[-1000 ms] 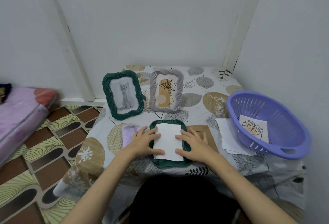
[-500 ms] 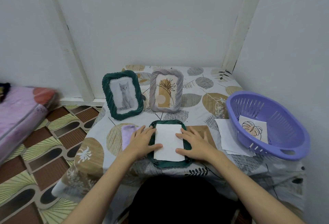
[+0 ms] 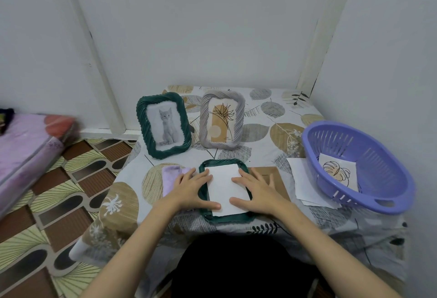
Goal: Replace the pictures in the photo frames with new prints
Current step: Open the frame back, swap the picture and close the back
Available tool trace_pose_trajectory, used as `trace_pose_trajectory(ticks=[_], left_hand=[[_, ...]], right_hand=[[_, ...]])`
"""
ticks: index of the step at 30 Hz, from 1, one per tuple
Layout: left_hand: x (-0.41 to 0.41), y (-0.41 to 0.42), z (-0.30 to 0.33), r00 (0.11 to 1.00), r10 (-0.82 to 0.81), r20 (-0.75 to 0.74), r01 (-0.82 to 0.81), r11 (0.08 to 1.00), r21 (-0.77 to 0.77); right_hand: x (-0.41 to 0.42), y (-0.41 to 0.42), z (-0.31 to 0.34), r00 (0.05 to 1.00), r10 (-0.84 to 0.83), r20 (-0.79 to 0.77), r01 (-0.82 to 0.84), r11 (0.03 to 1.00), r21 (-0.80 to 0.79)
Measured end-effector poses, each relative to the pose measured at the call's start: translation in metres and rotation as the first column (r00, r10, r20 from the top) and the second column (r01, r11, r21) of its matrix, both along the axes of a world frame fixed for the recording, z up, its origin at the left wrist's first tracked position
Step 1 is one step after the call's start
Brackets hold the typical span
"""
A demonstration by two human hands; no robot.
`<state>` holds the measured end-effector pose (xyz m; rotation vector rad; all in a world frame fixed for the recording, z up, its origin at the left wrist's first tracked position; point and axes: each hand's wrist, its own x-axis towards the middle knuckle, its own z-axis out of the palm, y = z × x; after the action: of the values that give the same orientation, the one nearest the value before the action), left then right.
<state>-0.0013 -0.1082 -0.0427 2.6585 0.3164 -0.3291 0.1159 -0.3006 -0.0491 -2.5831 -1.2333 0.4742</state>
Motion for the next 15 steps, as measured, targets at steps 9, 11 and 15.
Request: trace_pose_trajectory(ticks=[9,11,15], left_hand=[[0.0049,0.0038,-0.0034,0.999,-0.036,0.011,0.036,0.999,-0.003],[0.0047,0.0038,-0.0036,0.999,-0.041,0.018,0.041,0.999,-0.014],[0.0043,0.004,-0.0038,0.999,-0.034,0.026,0.035,0.999,-0.028]], right_hand=[[-0.005,0.0026,0.0,0.996,-0.019,0.088,0.019,1.0,0.003],[-0.0048,0.003,-0.0004,0.996,-0.021,0.089,0.022,1.0,-0.005],[-0.0037,0.0023,-0.0026,0.996,-0.019,0.084,0.022,0.999,-0.041]])
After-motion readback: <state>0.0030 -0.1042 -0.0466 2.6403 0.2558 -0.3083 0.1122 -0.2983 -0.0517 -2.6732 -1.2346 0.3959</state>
